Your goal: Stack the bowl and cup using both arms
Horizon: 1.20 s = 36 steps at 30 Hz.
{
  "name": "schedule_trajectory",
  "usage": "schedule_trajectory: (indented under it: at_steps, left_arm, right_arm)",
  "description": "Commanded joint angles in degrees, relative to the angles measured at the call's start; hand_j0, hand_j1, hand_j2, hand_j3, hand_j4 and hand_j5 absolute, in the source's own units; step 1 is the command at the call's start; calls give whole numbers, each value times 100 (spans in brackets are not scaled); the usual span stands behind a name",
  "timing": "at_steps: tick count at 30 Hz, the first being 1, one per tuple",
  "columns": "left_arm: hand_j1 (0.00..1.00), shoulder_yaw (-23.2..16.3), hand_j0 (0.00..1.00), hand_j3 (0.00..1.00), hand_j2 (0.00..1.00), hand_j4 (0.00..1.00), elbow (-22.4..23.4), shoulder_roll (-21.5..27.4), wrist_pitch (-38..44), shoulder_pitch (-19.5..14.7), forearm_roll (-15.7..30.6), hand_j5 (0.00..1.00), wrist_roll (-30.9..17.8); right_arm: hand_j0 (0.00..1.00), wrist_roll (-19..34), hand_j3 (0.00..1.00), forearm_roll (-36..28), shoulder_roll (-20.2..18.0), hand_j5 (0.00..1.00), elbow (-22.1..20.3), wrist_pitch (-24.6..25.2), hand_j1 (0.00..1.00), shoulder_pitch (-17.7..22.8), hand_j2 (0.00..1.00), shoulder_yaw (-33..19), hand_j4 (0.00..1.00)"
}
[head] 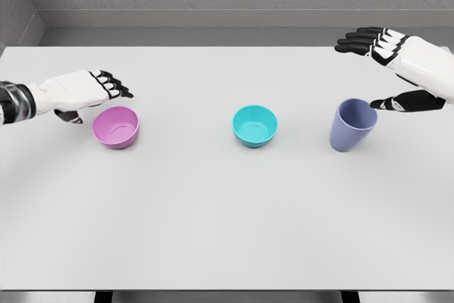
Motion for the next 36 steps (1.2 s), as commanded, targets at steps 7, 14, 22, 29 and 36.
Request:
schedule_trajectory:
  at_steps: [7,14,22,29,36]
  left_arm:
    - [100,-116,100,100,100,100,-48,1,9,-9,1,100,-133]
    - [100,-134,100,100,100,100,-285,-17,9,18,89,100,-124]
    - [100,-327,100,100,100,100,-452,1,9,26,80,100,-133]
    - [100,-336,100,100,100,100,-452,1,9,26,63,100,-142]
    - [100,-406,100,100,100,100,-452,1,9,0,45,100,-142]
  right_arm:
    - [100,-3,100,-32,17,100,-2,5,100,9,100,-3,100]
    - [100,-3,100,-41,9,100,7,5,100,9,100,-3,100]
    - [100,-3,100,-32,9,100,7,5,100,9,100,-3,100]
    - [100,-3,100,-32,9,100,-2,5,100,9,100,-3,100]
    - [100,-3,100,-32,0,100,7,5,100,9,100,-3,100]
